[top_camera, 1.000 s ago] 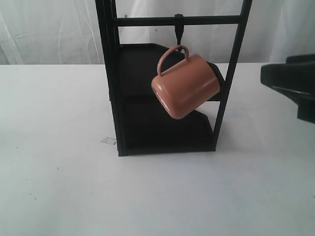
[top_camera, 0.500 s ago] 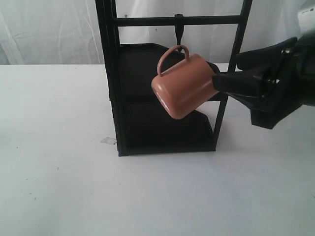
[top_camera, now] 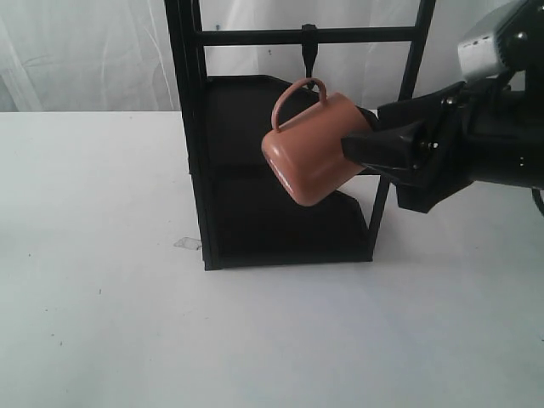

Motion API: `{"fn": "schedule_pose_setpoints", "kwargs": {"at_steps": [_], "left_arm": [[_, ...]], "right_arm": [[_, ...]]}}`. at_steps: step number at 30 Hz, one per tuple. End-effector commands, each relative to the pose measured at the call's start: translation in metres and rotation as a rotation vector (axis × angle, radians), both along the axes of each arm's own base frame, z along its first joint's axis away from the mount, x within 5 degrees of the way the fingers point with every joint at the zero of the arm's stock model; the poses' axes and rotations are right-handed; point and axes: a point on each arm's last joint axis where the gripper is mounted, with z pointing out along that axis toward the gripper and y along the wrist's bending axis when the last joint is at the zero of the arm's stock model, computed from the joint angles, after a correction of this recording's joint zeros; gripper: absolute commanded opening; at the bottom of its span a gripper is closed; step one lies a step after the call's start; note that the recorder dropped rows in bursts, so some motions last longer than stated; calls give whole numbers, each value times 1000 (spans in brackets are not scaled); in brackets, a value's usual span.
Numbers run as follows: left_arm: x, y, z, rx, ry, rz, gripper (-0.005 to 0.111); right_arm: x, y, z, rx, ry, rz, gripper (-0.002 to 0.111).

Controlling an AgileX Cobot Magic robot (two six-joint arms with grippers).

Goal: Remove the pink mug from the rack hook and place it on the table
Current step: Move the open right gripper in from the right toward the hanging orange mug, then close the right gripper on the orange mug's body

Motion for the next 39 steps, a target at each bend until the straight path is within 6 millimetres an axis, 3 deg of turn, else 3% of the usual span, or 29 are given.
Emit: {"fn": "schedule_pose_setpoints", "kwargs": {"at_steps": [1,12,19,32,39], "left_arm": [[0,0,-2,-7,5,3,0],[0,0,-2,-7,5,3,0],[0,0,-2,-7,5,3,0],[0,0,-2,-7,5,3,0],[0,0,-2,-7,5,3,0]], "right_arm": [[7,3,-7,13,20,19,57],[19,15,-15,74,87,165,57],[14,22,-16,76,95,226,57],[16,44,-32,-20,112,215,57],[22,52,-29,-7,66,228,57]]}}
